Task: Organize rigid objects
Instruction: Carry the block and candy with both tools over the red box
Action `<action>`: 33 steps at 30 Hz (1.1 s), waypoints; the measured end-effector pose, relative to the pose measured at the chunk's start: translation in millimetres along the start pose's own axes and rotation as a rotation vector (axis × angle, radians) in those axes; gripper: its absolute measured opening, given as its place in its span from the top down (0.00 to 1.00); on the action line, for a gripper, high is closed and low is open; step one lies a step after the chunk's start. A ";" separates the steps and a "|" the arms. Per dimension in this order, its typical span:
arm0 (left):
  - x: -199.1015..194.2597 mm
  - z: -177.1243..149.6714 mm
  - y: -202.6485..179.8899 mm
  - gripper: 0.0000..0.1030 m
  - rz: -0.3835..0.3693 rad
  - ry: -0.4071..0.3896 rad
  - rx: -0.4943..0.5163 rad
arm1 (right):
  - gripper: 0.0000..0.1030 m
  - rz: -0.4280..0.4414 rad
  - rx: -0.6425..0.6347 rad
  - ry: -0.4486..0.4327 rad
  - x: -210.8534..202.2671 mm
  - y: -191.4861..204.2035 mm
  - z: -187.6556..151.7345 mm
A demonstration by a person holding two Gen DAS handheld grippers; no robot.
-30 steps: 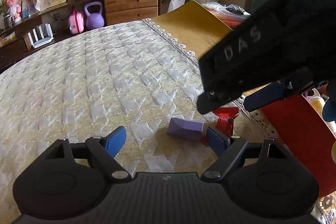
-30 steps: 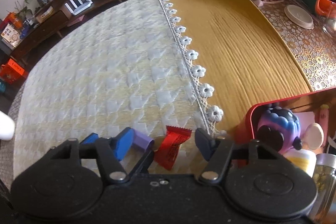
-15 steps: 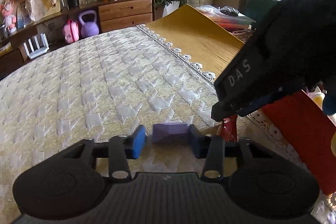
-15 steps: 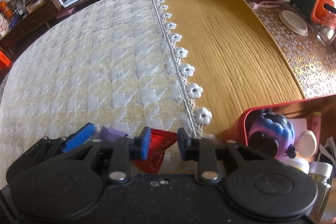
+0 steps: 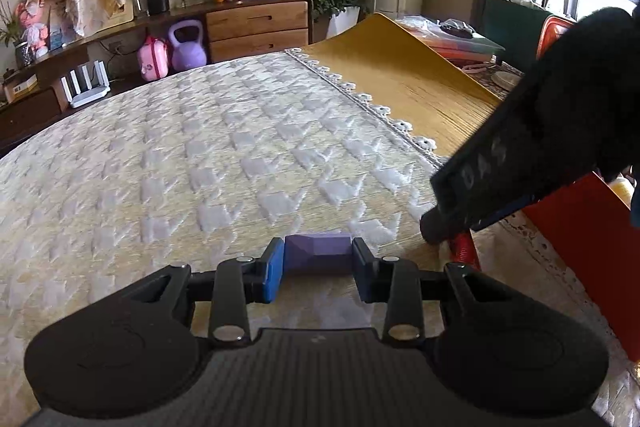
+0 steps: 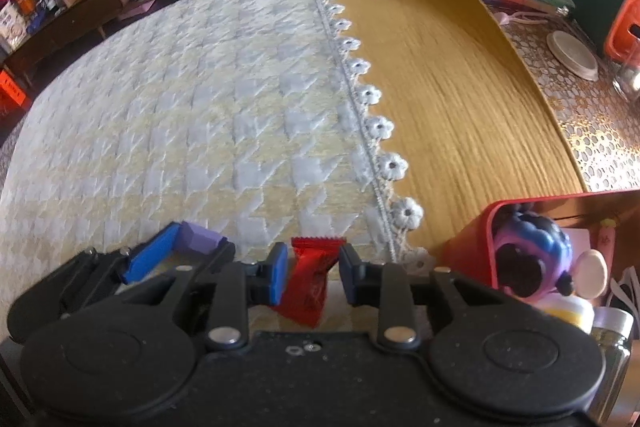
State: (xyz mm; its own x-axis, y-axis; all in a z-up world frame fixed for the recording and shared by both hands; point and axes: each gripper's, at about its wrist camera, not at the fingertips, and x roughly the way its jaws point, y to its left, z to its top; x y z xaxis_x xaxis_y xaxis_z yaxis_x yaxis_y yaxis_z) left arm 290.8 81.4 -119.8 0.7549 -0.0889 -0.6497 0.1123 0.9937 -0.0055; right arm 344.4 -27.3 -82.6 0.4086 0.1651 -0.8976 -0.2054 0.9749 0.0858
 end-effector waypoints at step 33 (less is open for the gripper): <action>-87.7 19.1 -47.1 0.66 -0.017 0.019 0.055 | 0.85 0.065 -0.069 -0.125 -102.7 -49.4 -47.0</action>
State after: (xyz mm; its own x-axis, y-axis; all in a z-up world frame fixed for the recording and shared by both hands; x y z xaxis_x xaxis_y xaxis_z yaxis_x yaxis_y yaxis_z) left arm 231.7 41.1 -48.0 0.7400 -0.1039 -0.6646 0.1607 0.9867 0.0247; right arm 270.7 -99.4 -14.9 0.4993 0.2492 -0.8298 -0.2940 0.9497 0.1083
